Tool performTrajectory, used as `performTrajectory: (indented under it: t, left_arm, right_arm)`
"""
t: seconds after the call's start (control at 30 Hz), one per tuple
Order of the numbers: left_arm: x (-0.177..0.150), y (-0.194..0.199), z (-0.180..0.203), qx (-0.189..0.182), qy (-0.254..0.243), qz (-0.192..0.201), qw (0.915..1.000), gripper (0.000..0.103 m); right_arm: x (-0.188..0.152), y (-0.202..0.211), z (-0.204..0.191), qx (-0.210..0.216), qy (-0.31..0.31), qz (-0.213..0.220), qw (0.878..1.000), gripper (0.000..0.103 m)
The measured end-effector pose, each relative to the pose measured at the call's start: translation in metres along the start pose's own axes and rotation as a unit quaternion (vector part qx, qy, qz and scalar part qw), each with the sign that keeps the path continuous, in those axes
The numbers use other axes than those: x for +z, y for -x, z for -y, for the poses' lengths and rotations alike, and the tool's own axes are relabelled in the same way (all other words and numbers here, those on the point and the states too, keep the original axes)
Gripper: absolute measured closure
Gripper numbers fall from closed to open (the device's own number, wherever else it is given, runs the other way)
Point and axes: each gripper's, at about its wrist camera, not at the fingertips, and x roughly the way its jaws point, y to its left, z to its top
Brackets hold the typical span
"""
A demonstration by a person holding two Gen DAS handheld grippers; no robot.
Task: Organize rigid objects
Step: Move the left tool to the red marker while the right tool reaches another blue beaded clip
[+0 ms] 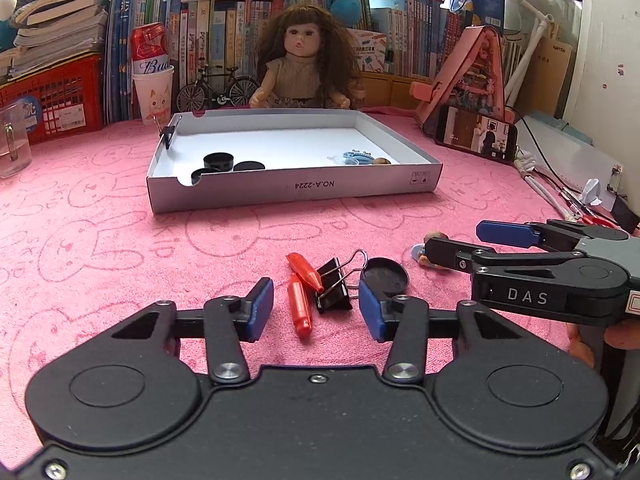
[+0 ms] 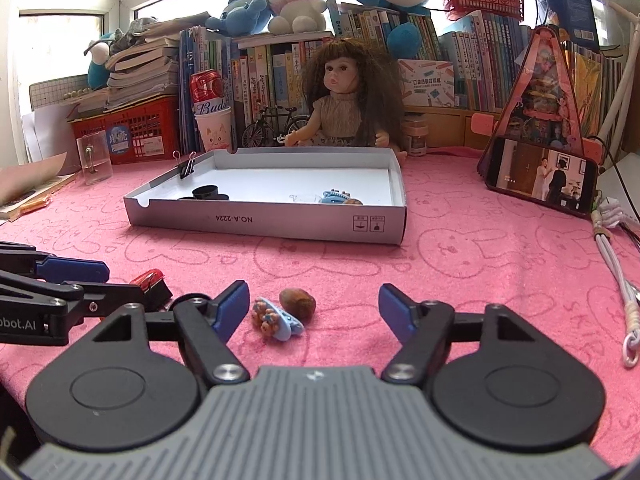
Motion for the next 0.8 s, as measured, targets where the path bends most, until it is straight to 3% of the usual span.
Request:
performTrajectory:
  t: [0.1, 0.17, 0.27, 0.7, 0.8]
  left_arm:
    - [-0.002, 0.002, -0.001, 0.004, 0.001, 0.002, 1.0000, 0.069]
    - [-0.003, 0.005, -0.001, 0.012, 0.001, 0.005, 0.9999, 0.079]
    - [-0.004, 0.007, -0.002, 0.021, -0.001, 0.007, 0.9998, 0.080]
    - [-0.008, 0.014, -0.013, 0.056, -0.003, 0.005, 0.9984, 0.079]
    - [-0.010, 0.017, -0.019, 0.064, -0.001, 0.009, 0.9979, 0.073]
  right_arm:
    - [-0.004, 0.002, -0.002, 0.003, 0.002, -0.003, 1.000, 0.030]
    - [-0.005, 0.002, -0.003, 0.004, 0.003, -0.007, 1.000, 0.040]
    - [-0.008, 0.001, -0.004, 0.000, 0.001, -0.010, 1.000, 0.048]
    - [-0.010, 0.007, -0.002, -0.016, 0.003, -0.003, 1.000, 0.049]
    - [-0.010, 0.008, 0.002, -0.026, 0.001, -0.003, 1.000, 0.049]
